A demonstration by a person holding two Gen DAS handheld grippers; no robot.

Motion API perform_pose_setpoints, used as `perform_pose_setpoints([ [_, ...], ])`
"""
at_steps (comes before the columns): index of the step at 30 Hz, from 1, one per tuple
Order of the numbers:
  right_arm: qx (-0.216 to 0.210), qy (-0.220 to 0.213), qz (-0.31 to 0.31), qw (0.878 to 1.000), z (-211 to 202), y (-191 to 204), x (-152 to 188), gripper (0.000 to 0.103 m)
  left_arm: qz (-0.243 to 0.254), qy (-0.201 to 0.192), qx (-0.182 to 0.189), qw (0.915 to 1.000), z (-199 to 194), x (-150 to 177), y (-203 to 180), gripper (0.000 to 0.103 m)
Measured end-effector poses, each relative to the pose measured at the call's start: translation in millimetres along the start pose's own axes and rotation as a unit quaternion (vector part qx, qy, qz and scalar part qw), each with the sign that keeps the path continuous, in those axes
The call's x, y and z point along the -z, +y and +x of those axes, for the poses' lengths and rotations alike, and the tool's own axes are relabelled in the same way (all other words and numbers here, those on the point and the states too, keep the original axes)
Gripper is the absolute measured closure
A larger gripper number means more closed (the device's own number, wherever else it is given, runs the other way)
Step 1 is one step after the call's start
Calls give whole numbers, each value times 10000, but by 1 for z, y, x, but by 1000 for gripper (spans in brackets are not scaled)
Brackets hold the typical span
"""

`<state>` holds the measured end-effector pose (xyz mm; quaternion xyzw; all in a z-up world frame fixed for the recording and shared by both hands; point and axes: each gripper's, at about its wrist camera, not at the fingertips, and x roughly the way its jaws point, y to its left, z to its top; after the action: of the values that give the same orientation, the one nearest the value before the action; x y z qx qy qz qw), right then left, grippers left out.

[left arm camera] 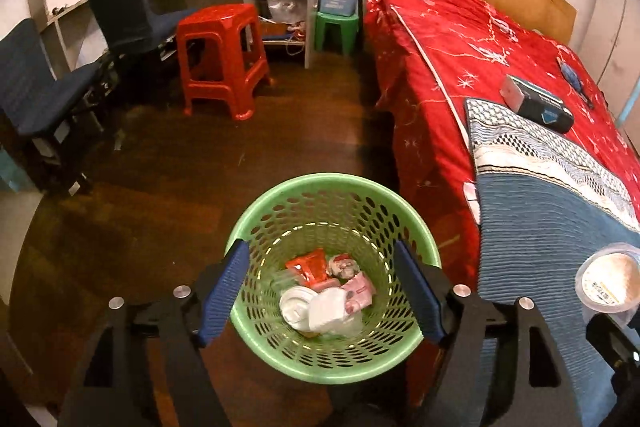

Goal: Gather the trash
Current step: 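Open the right tool over the basket to drop the clear cup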

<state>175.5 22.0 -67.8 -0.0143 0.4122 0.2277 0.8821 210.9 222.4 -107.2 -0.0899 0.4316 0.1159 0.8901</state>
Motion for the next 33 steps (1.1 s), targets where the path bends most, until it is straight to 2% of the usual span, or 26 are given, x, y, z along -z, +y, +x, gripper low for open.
perform_pose_setpoints([
  [10, -197, 226, -101, 9995, 34, 25, -10, 44, -477, -37, -153, 9987, -14, 9, 44, 22],
  [17, -288, 400, -55, 9988, 61, 46, -18, 43, -552, -163, -365, 9977, -24, 14, 65, 18],
  [21, -394, 420, -92, 9983, 73, 60, -23, 30, -595, -218, -472, 9969, -30, 16, 73, 16],
  [24, -408, 397, -126, 9983, 75, 65, -24, 29, -612, -265, -532, 9964, -35, 17, 77, 15],
  [28, -436, 310, -123, 9985, 67, 63, -24, 22, -624, -292, -534, 9962, -41, 19, 77, 14],
  [33, -270, 218, -79, 9994, 41, 50, -18, 21, -560, -355, -448, 9968, -53, 23, 67, 12],
])
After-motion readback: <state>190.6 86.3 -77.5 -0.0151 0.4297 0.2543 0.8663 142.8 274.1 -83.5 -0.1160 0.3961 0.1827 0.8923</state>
